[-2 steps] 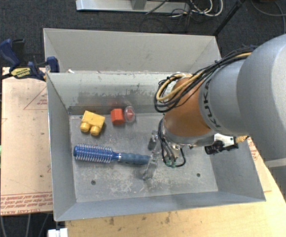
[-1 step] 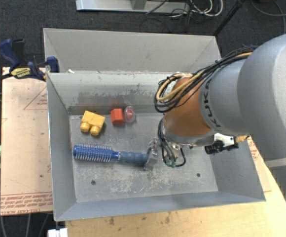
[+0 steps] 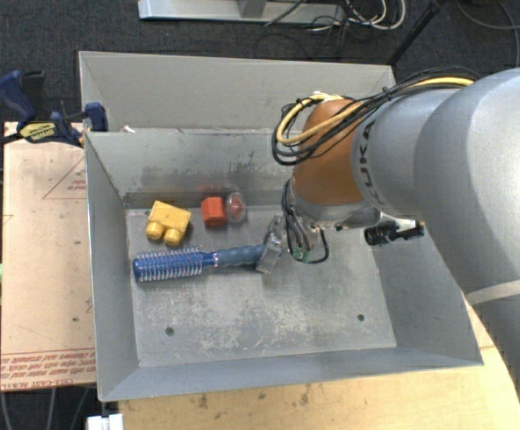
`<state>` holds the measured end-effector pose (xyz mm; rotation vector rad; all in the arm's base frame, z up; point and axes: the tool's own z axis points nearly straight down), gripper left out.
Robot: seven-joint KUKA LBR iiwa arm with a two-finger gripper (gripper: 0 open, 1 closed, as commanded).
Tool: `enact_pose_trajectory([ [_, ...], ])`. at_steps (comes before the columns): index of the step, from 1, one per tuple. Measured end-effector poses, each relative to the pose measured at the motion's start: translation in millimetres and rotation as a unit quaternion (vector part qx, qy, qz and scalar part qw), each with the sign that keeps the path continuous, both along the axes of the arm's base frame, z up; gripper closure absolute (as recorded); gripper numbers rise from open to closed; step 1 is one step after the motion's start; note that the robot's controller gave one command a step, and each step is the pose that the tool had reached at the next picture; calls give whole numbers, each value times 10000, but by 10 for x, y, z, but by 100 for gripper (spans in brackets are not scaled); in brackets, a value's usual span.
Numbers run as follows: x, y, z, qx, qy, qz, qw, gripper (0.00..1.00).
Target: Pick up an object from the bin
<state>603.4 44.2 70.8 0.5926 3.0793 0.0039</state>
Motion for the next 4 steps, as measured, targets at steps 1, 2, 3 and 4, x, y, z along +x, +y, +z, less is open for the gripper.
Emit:
enact_pose_trajectory([
  [1, 318, -73, 1460, -3, -33, -58, 10000, 100],
  [2, 28, 44, 814, -3, 60, -501, 9987, 100],
  [3, 48, 35, 847, -9, 27, -499, 9987, 0],
  [4, -222, -161, 9, 9, 56, 1192, 9929, 0],
])
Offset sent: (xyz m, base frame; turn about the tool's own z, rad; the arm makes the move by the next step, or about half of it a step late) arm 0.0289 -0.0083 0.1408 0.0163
